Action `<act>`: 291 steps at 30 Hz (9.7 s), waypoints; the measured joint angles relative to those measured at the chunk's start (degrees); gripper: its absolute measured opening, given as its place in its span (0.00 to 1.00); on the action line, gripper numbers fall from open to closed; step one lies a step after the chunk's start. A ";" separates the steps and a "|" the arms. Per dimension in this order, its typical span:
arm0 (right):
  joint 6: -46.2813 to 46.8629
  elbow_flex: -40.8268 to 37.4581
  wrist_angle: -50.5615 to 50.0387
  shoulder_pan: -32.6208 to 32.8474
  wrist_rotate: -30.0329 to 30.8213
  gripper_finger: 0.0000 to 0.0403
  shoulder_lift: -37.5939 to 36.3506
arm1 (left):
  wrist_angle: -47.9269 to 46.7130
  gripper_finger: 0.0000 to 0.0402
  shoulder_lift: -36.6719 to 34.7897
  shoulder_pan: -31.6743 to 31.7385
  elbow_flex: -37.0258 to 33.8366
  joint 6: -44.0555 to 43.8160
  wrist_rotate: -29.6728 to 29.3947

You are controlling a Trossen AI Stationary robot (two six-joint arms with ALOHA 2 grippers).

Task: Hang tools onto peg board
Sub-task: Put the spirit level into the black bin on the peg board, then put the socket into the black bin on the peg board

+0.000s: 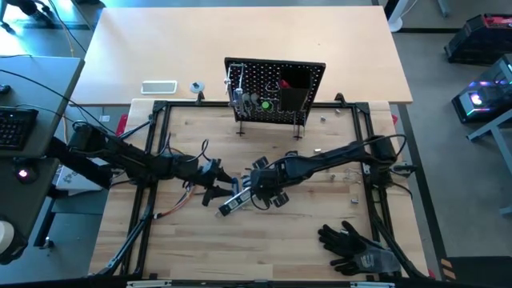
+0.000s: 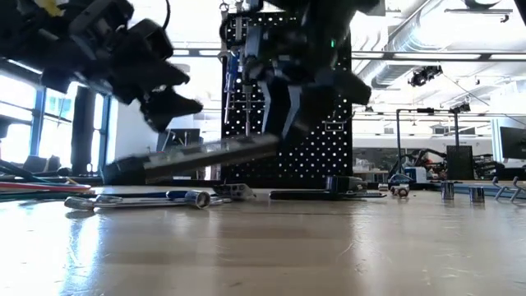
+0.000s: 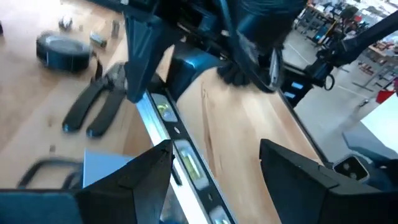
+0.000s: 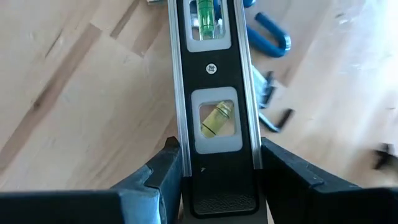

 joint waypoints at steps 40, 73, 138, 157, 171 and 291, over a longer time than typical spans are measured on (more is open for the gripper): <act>-1.72 15.16 -17.64 6.09 26.03 0.41 -0.24 | -21.74 0.10 13.82 11.10 23.26 2.35 22.48; 23.55 14.81 -10.42 10.39 17.43 0.77 -22.31 | 7.90 0.10 13.54 8.14 23.43 21.59 10.52; 4.69 36.35 -4.15 -11.99 13.08 0.09 -33.76 | -62.90 0.24 -34.95 1.33 32.37 29.99 8.62; 11.02 36.50 -7.19 -29.14 -6.42 0.09 -31.54 | -71.69 0.26 -28.22 -19.70 13.17 4.98 4.90; 11.14 36.41 -9.04 -30.63 -6.44 0.09 -31.28 | -57.27 0.55 -13.81 -46.12 10.56 -8.36 -13.60; 9.30 36.41 -28.94 1.58 14.07 0.56 -36.08 | -25.25 0.58 23.48 -44.08 18.16 -25.13 -30.74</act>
